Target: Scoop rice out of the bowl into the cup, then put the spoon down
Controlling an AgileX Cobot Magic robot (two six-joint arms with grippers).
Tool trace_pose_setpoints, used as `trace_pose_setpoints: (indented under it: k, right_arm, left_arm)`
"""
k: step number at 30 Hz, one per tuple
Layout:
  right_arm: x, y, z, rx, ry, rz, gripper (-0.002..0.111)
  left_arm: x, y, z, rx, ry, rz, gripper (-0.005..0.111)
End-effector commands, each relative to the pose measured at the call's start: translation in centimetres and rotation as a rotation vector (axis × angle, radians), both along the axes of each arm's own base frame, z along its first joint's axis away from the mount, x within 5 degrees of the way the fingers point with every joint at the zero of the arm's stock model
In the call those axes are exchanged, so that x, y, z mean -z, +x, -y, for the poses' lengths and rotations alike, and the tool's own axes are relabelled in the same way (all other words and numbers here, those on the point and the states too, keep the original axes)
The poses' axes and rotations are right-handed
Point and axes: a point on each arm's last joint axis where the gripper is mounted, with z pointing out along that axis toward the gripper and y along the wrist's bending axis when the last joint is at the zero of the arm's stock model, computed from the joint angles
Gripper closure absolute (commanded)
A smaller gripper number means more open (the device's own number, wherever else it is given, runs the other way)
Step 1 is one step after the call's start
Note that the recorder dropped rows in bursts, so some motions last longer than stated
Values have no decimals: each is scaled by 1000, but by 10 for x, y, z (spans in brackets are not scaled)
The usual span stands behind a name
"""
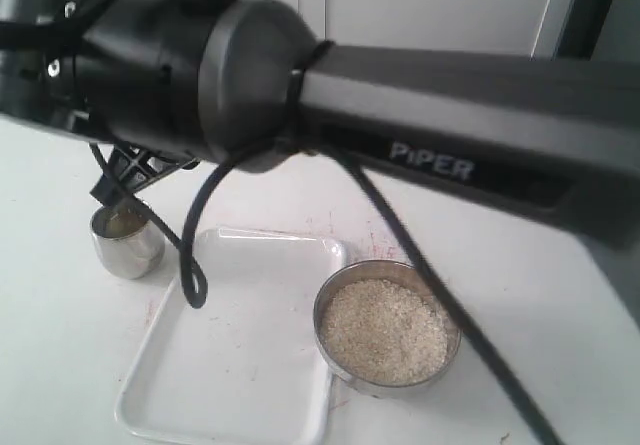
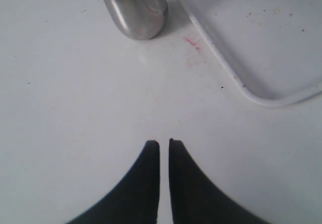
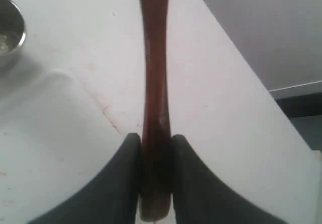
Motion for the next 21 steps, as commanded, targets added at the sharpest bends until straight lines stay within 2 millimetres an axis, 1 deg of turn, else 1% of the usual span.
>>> trace_pose_setpoints:
  k: [1,5,8,11,15,21]
  right_arm:
    - [-30,-15,11,16,151,-22,108]
    - [-50,-28,19,21,262,-72,108]
    - [-61,-36,24,67,374,-111,108]
    - [-69,-43,27,79,442,-146,108]
    - [-74,-50,30,105,502,-192,108]
    - [-72,-54,29,163,556,-248,108]
  left_arm:
    - [6,-1,0,-2,-1,-40,92]
    - [6,-1,0,-2,-1,-40,92]
    - [6,-1,0,-2,-1,-40,92]
    - [6,-1,0,-2,-1,-40,92]
    - [6,-1,0,-2,-1,-40,92]
    - [6,-1,0,-2,-1,-40,92]
